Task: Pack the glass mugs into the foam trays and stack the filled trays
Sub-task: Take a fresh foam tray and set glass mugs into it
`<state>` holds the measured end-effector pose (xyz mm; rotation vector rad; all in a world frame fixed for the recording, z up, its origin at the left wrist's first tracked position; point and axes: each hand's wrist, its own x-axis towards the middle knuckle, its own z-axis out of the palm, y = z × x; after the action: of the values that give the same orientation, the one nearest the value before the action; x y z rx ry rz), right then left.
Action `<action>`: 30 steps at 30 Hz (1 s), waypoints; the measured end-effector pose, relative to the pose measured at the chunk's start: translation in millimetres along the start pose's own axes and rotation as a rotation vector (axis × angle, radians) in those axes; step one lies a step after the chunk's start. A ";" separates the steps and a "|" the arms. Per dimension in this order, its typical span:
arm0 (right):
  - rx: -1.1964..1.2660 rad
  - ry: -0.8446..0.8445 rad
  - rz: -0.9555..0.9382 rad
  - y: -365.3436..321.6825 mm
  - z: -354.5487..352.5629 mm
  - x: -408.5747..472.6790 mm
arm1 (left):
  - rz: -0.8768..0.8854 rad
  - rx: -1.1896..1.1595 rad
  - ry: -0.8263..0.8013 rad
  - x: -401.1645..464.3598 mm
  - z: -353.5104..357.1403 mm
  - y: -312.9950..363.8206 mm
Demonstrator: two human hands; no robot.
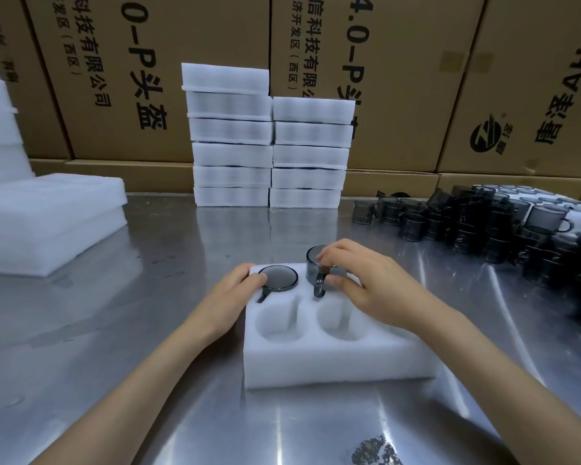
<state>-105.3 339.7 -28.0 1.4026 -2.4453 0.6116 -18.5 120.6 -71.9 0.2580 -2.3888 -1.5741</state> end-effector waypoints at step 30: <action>0.182 -0.239 0.256 7.6 -7.0 -9.6 | 0.385 0.485 -0.228 -13.3 16.4 39.4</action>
<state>-107.0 353.7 -27.5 1.3012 -2.8526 0.7801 -11.2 154.3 -43.4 -0.2943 -2.7553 -0.8841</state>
